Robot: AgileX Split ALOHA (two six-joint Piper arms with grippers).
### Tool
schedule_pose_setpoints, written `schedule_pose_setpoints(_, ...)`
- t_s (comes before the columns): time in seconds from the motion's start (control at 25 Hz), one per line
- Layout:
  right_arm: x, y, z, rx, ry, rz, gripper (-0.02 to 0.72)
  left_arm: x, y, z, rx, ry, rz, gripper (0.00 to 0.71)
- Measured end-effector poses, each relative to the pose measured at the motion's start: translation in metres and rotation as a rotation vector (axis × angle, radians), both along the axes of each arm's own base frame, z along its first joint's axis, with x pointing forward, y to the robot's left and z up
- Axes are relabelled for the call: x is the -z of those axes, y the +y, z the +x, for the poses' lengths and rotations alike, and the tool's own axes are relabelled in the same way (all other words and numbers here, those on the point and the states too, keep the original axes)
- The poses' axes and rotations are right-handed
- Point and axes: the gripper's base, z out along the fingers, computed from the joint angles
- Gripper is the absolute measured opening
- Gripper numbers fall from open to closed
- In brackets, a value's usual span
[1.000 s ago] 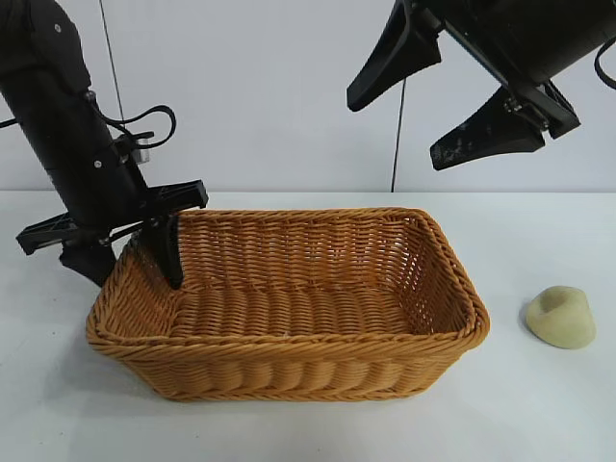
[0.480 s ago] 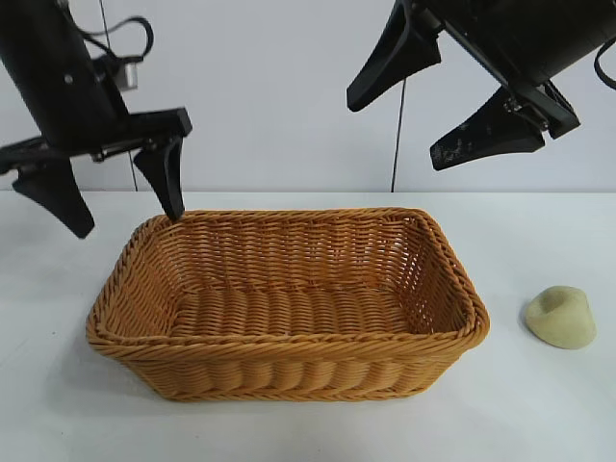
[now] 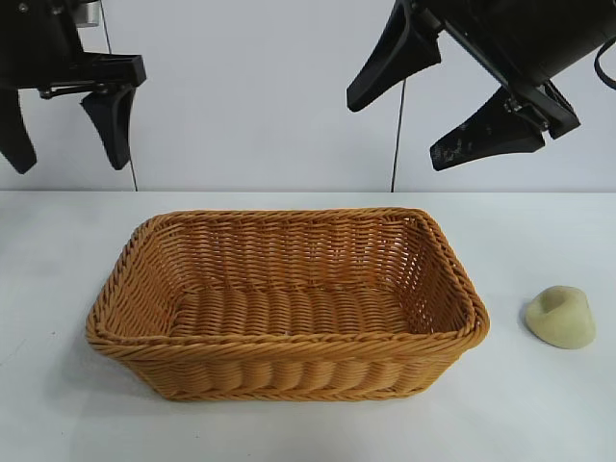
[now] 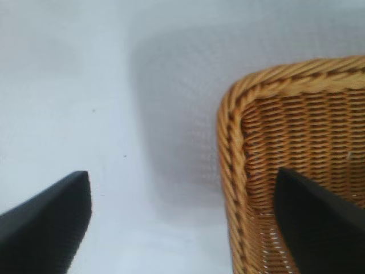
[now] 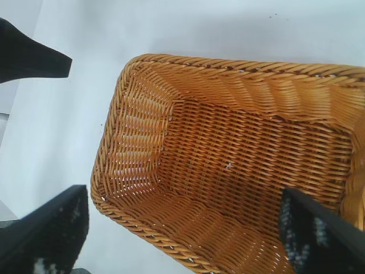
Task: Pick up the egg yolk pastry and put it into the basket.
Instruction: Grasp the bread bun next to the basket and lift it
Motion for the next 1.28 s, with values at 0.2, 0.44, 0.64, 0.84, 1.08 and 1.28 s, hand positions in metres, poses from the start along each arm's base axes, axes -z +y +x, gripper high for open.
schedule_pose_setpoints(0.2,0.000,0.000,0.000,0.000,0.000,0.000,0.647,0.000,0.045,0.003,-0.078,0.018,0.075,0.628)
schedule_pose_setpoints(0.44,0.000,0.000,0.000,0.000,0.000,0.000,0.647,0.000,0.073,0.004,-0.114,0.020,0.098,0.628)
schedule_pose_setpoints(0.64,0.000,0.000,0.000,0.000,0.000,0.000,0.647,-0.001,0.083,0.003,-0.119,0.020,0.103,0.627)
schedule_pose_setpoints(0.84,0.000,0.000,0.000,0.000,0.000,0.000,0.647,-0.009,0.084,-0.016,-0.104,0.024,0.114,0.625)
schedule_pose_setpoints(1.08,0.000,0.000,0.000,-0.001,0.001,0.000,0.647,-0.031,0.085,-0.066,-0.101,0.008,0.131,0.625)
schedule_pose_setpoints(1.28,0.000,0.000,0.000,-0.003,0.003,0.000,0.647,-0.049,0.084,-0.130,-0.104,-0.029,0.128,0.622)
